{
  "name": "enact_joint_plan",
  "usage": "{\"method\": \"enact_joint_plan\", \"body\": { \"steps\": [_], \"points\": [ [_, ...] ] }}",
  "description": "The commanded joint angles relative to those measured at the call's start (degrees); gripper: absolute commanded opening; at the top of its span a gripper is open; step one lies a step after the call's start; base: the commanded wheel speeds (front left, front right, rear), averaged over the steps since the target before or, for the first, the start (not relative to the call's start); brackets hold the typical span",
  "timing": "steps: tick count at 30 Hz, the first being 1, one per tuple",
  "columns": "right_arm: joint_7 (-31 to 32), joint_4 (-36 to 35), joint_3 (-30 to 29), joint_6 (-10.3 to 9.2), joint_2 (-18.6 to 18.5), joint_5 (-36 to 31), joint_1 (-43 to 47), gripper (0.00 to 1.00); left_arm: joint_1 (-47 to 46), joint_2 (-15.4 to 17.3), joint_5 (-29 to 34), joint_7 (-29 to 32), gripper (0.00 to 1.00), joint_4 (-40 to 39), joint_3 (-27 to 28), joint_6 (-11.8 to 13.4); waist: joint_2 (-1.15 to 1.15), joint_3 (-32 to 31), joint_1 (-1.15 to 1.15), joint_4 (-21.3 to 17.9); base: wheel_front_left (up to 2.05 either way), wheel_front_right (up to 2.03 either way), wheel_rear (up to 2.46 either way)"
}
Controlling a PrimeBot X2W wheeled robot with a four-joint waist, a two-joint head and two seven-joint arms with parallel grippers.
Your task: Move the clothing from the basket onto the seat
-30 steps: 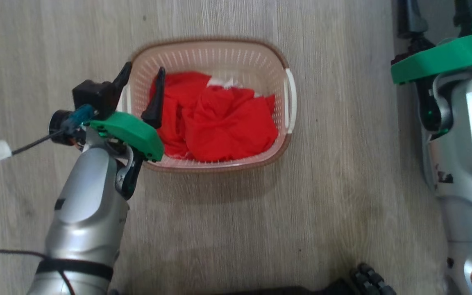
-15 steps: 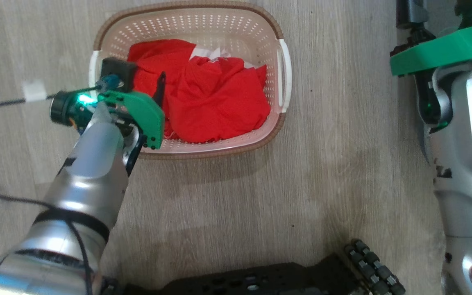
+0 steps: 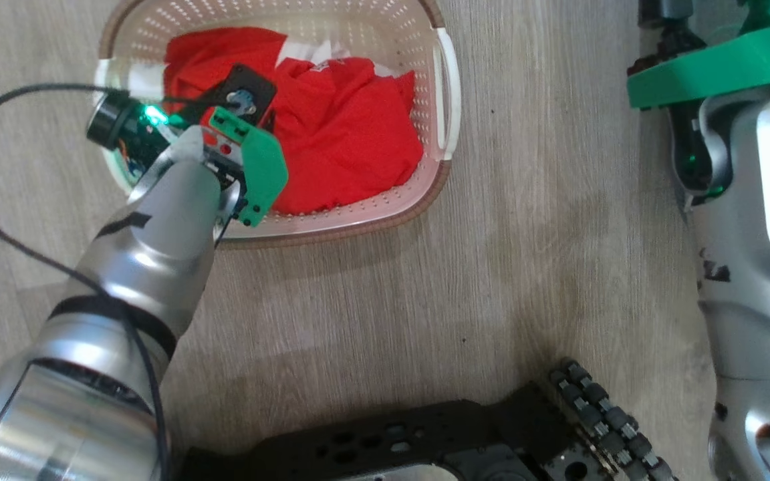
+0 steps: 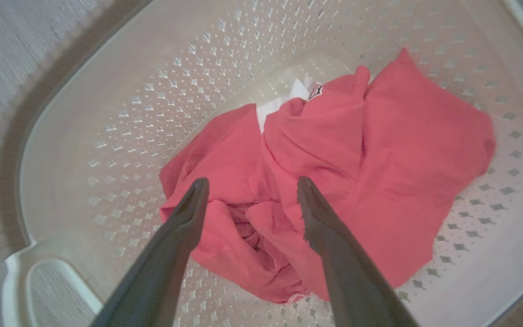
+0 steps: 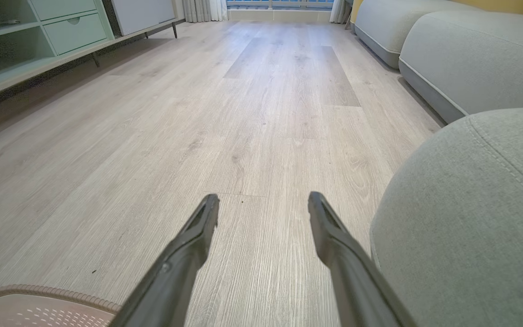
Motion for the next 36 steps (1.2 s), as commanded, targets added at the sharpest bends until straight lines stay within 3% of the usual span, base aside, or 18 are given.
{"method": "enact_joint_plan", "body": {
  "steps": [1,18,20,27,36],
  "points": [
    [-0.5,-2.3,0.4,-0.01,0.9,0.1,0.4,1.0,-0.6,1.1,0.8,0.6,1.0,-0.2,-0.1,0.3,0.0,0.9,0.0,-0.5,0.0,0.0,0.0],
    [-0.5,-3.4,-0.8,-0.01,2.2,0.1,0.4,1.0,-0.9,1.1,-2.5,9.5,1.0,1.3,-4.6,1.3,0.0,5.0,0.0,-1.9,0.0,0.0,0.0],
    [-0.5,-3.4,-0.9,-0.01,2.2,0.0,0.5,1.0,-0.7,1.1,-4.1,8.4,0.0,1.2,-3.8,0.8,0.0,5.0,0.0,-1.9,0.0,0.0,0.0],
    [-0.5,-3.0,-1.2,-0.01,2.0,-0.1,0.6,1.0,1.3,1.1,-7.3,4.6,0.0,-0.3,-3.7,-0.6,0.0,2.4,0.0,-1.1,0.0,0.0,0.0],
    [-0.5,-1.3,-0.8,-0.01,1.2,0.2,2.5,1.0,5.4,1.1,-12.9,-3.1,0.0,-3.1,-4.4,-2.3,0.0,-6.5,0.0,0.8,0.0,0.0,0.0]
  ]
}}
